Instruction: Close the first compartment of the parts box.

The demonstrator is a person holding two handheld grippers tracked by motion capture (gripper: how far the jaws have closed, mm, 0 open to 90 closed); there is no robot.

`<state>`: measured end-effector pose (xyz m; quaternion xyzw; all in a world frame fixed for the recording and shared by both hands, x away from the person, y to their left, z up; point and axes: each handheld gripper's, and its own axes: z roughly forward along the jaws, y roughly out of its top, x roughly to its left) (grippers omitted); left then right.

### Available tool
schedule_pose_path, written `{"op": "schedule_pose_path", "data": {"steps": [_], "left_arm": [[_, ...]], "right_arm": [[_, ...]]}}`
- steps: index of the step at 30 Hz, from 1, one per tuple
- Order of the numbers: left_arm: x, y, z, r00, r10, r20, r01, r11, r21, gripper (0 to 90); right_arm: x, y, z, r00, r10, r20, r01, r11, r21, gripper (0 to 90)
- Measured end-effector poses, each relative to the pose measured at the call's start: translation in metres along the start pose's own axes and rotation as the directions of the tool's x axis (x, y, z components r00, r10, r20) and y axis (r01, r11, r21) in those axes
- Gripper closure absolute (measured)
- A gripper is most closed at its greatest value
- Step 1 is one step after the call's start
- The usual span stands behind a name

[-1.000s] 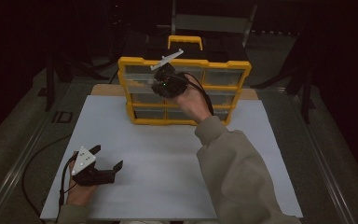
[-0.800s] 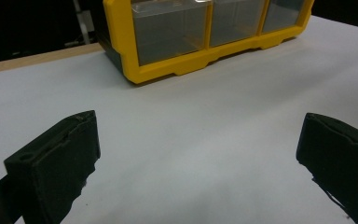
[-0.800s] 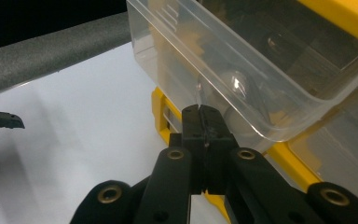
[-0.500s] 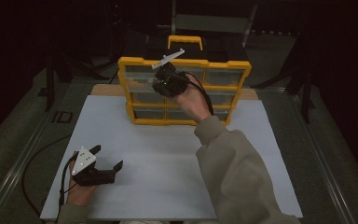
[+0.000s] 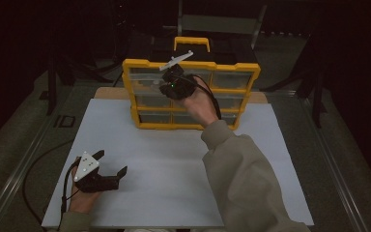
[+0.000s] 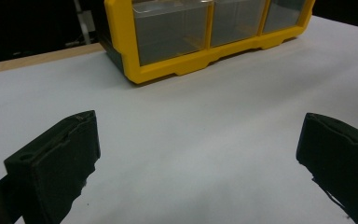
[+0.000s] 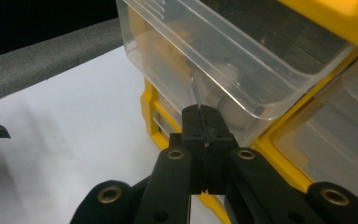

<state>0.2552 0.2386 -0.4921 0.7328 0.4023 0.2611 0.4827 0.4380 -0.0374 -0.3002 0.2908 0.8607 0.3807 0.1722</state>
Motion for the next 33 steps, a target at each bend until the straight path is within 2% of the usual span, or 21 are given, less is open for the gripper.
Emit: {"op": "schedule_pose_path", "data": {"steps": [33], "left_arm": [[-0.0007, -0.0002, 0.0007, 1.0, 0.001, 0.001, -0.001, 1.0, 0.002, 0.1]], "right_arm": [[-0.007, -0.0049, 0.0054, 0.999, 0.039, 0.021, -0.039, 0.999, -0.01, 90.0]]}}
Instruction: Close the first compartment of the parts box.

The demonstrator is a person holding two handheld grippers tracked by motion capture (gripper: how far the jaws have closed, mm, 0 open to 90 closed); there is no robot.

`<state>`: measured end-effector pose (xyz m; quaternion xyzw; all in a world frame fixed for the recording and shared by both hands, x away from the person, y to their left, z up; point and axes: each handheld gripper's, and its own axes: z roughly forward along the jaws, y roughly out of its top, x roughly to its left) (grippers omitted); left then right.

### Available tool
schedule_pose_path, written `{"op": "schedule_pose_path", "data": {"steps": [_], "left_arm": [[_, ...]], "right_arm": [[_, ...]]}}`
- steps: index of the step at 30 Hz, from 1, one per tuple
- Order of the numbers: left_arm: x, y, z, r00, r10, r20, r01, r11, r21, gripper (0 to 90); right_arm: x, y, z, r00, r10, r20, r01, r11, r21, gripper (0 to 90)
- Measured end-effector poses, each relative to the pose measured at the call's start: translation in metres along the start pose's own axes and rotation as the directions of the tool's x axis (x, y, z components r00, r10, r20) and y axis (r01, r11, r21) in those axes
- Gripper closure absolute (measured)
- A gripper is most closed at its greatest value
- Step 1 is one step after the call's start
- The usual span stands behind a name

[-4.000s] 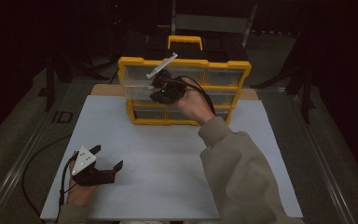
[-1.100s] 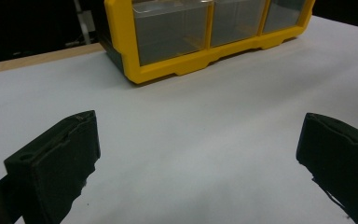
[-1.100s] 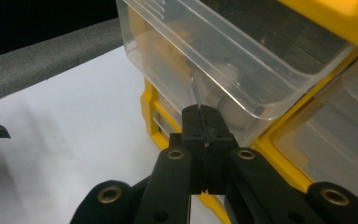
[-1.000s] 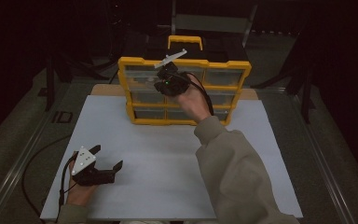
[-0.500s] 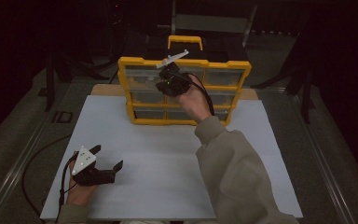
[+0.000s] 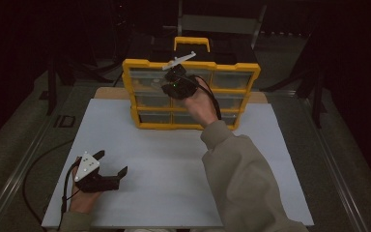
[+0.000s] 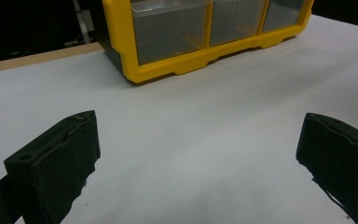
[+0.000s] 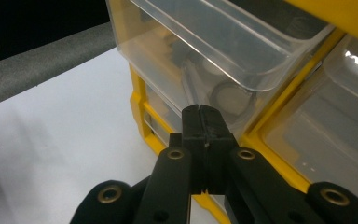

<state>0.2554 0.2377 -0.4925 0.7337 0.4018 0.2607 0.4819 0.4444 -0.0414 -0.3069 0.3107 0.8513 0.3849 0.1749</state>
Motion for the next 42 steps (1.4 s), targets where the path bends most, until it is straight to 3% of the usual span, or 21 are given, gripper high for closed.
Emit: {"op": "schedule_pose_path", "data": {"steps": [42], "left_arm": [[0.0, 0.0, -0.001, 1.0, -0.003, 0.002, 0.003, 1.0, -0.002, 0.1]], "right_arm": [[-0.01, 0.001, 0.014, 0.9924, 0.1, 0.073, -0.095, 0.994, -0.062, 90.0]]}}
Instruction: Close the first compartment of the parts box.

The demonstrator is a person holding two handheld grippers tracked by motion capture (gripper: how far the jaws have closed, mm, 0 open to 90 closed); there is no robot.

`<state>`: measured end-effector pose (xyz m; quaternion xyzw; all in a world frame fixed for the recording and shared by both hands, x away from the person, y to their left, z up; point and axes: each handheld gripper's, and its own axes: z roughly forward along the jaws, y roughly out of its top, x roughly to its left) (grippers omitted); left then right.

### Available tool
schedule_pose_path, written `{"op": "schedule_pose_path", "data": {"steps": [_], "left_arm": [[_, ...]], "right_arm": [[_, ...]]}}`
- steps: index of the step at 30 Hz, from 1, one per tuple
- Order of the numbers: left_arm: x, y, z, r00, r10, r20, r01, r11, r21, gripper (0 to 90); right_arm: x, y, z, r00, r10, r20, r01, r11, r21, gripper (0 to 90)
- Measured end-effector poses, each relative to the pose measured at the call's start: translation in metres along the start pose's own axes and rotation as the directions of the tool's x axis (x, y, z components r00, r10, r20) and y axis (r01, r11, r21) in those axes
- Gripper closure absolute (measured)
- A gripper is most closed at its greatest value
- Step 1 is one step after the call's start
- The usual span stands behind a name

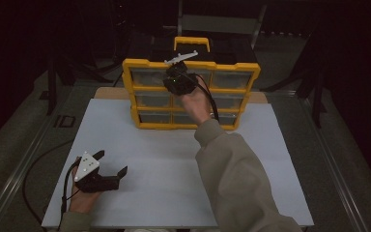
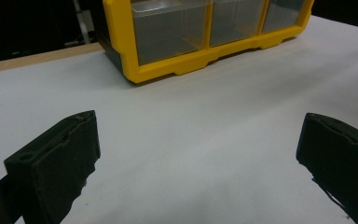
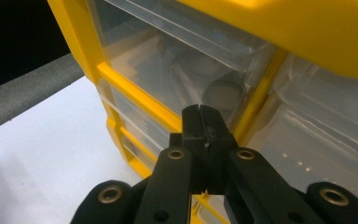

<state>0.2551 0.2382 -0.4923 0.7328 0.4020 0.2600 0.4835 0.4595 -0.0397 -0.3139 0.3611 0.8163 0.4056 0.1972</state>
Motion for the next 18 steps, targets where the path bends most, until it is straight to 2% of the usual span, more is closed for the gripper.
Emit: {"op": "schedule_pose_path", "data": {"steps": [6, 11, 18], "left_arm": [[0.0, 0.0, 0.0, 1.0, 0.0, 0.0, 0.0, 1.0, 0.001, 0.1], [0.0, 0.0, 0.0, 1.0, 0.001, -0.001, -0.001, 1.0, 0.003, 0.1], [0.0, 0.0, 0.001, 1.0, 0.004, -0.001, -0.004, 1.0, 0.003, 0.1]], "right_arm": [[0.001, -0.003, -0.001, 0.9999, -0.005, -0.011, 0.005, 1.0, 0.006, 90.0], [0.002, -0.007, -0.004, 0.9993, -0.032, -0.022, 0.032, 0.999, 0.012, 89.4], [-0.001, -0.015, -0.016, 0.9981, -0.053, -0.032, 0.054, 0.998, 0.012, 81.9]]}}
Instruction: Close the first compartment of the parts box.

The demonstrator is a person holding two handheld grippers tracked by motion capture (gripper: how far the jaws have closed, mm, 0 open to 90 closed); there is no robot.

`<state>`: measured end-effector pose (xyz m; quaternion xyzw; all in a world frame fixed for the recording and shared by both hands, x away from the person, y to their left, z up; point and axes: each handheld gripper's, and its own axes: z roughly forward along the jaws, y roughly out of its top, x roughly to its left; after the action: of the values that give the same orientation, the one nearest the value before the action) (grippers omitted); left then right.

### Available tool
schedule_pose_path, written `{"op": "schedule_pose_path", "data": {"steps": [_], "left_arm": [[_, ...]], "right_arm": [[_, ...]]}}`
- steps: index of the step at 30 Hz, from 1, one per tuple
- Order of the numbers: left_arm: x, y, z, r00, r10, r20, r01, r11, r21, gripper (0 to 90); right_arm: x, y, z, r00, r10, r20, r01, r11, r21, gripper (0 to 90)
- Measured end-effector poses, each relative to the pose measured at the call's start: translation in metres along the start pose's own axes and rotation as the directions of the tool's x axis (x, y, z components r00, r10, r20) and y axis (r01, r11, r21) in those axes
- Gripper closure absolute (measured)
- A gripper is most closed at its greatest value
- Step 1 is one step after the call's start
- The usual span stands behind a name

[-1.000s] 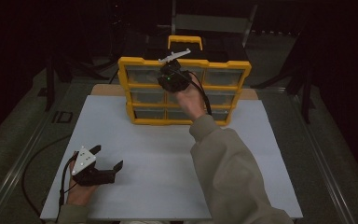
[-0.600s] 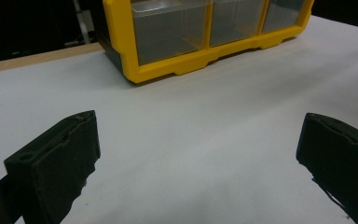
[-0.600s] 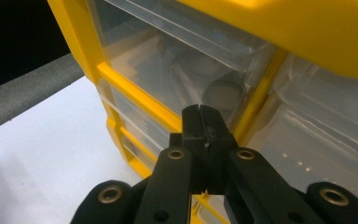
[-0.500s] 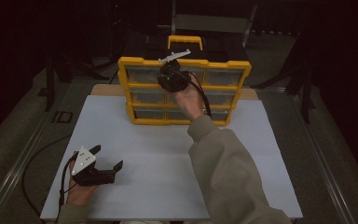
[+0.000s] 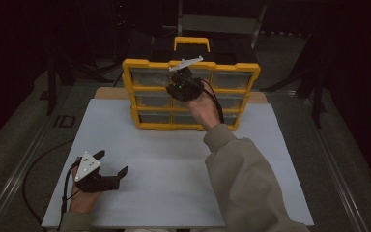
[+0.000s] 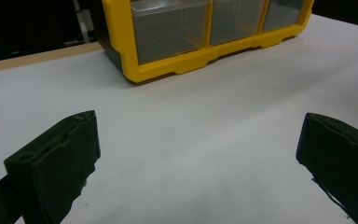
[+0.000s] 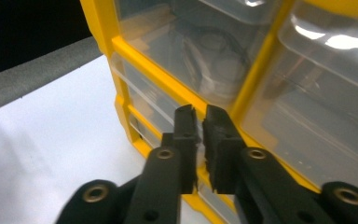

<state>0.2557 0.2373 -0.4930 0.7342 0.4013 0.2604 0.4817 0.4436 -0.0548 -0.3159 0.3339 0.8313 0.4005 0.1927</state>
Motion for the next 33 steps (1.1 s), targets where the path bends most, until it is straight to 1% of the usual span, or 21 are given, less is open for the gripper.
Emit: {"op": "schedule_pose_path", "data": {"steps": [4, 6, 8, 11, 14, 15, 18, 19, 20, 21, 22, 23, 26, 27, 28, 29, 31, 33], "left_arm": [[0.0, 0.0, 0.0, 1.0, 0.001, 0.001, -0.001, 1.0, -0.002, 0.1], [0.0, 0.0, 0.0, 1.0, -0.001, -0.001, 0.001, 1.0, -0.001, 0.1], [-0.001, 0.0, 0.0, 1.0, 0.0, 0.001, 0.0, 1.0, 0.001, 0.1], [-0.001, 0.0, 0.0, 1.0, 0.004, 0.001, -0.004, 1.0, 0.002, 0.1], [-0.001, 0.001, 0.001, 1.0, 0.003, 0.001, -0.003, 1.0, 0.003, 0.1], [-0.001, 0.0, 0.001, 1.0, 0.003, 0.001, -0.003, 1.0, 0.004, 0.1], [-0.001, 0.0, 0.001, 1.0, 0.005, -0.001, -0.005, 1.0, 0.006, 0.1], [-0.001, 0.0, 0.001, 1.0, 0.004, -0.001, -0.004, 1.0, 0.006, 0.1], [-0.001, 0.0, 0.001, 1.0, 0.004, -0.001, -0.004, 1.0, 0.007, 0.1], [-0.001, 0.0, 0.001, 1.0, 0.004, -0.001, -0.004, 1.0, 0.007, 0.1], [-0.001, 0.0, 0.001, 1.0, 0.006, -0.001, -0.006, 1.0, 0.007, 0.1], [-0.002, 0.0, 0.001, 1.0, 0.007, -0.001, -0.007, 1.0, 0.005, 0.1], [-0.002, 0.0, 0.001, 0.9999, 0.011, -0.002, -0.011, 0.9999, 0.009, 0.1], [-0.002, 0.0, 0.001, 1.0, 0.006, 0.0, -0.006, 1.0, 0.007, 0.1], [-0.002, 0.0, 0.001, 1.0, 0.006, 0.0, -0.006, 1.0, 0.007, 0.1], [-0.002, 0.0, 0.001, 1.0, 0.005, -0.001, -0.005, 1.0, 0.008, 0.1], [-0.002, 0.001, 0.001, 1.0, 0.006, -0.002, -0.006, 1.0, 0.006, 0.1], [-0.002, 0.001, 0.001, 1.0, 0.004, -0.001, -0.004, 1.0, 0.005, 0.1]], "right_arm": [[-0.002, -0.008, -0.01, 0.9999, -0.004, -0.012, 0.004, 1.0, -0.004, 72.6], [-0.003, -0.015, -0.014, 0.9995, -0.001, -0.032, 0.001, 1.0, -0.011, 69.0], [-0.003, -0.024, -0.019, 0.9993, 0.002, -0.037, -0.003, 1.0, -0.02, 65.2], [-0.004, -0.038, -0.026, 0.9984, 0.011, -0.056, -0.013, 0.999, -0.029, 59.5], [-0.004, -0.05, -0.031, 0.9968, 0.021, -0.078, -0.023, 0.999, -0.026, 52.6], [-0.003, -0.056, -0.034, 0.9963, 0.018, -0.083, -0.02, 1.0, -0.018, 48.4], [0.0, -0.071, -0.037, 0.9979, 0.016, -0.063, -0.016, 1.0, 0.013, 37.2], [0.001, -0.079, -0.039, 0.9981, 0.018, -0.058, -0.017, 1.0, 0.023, 32.8], [0.003, -0.084, -0.04, 0.9988, 0.017, -0.047, -0.016, 1.0, 0.027, 30.3], [0.006, -0.093, -0.043, 0.9997, 0.008, -0.024, -0.007, 1.0, 0.03, 27.7], [0.008, -0.099, -0.045, 0.9998, 0.008, -0.018, -0.007, 1.0, 0.028, 26.2], [0.01, -0.109, -0.047, 0.9998, 0.007, -0.017, -0.007, 1.0, 0.029, 23.2], [0.011, -0.13, -0.052, 0.9999, 0.016, -0.005, -0.016, 0.999, 0.037, 20.1], [0.011, -0.138, -0.055, 0.9998, 0.015, -0.012, -0.014, 0.999, 0.036, 18.6], [0.011, -0.143, -0.057, 0.9997, 0.018, -0.015, -0.017, 0.999, 0.031, 18.0], [0.011, -0.151, -0.061, 0.9998, 0.015, -0.011, -0.014, 0.999, 0.035, 16.2], [0.012, -0.162, -0.066, 0.9998, -0.001, 0.019, 0.001, 0.999, 0.041, 14.7], [0.011, -0.174, -0.073, 0.9993, -0.002, 0.038, 0.0, 0.999, 0.037, 14.4]]}}
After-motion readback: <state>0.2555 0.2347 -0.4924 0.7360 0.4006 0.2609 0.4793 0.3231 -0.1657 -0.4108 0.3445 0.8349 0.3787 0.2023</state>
